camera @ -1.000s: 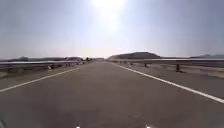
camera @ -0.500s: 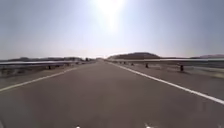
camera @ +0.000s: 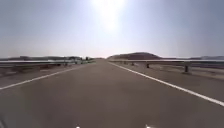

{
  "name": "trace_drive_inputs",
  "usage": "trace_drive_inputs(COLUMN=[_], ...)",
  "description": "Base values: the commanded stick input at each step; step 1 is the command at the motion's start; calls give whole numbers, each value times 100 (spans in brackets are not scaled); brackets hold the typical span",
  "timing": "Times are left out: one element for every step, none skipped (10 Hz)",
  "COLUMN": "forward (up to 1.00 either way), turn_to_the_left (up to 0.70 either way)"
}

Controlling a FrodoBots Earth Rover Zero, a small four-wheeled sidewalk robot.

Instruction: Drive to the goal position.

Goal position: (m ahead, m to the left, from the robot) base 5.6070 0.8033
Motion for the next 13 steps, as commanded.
trace_drive_inputs(forward=[70,70,70,70,70,70,70,70,70,70,70,70,70], turn_to_the_left=[0,0,0,0,0,0,0,0,0,0,0,0,0])
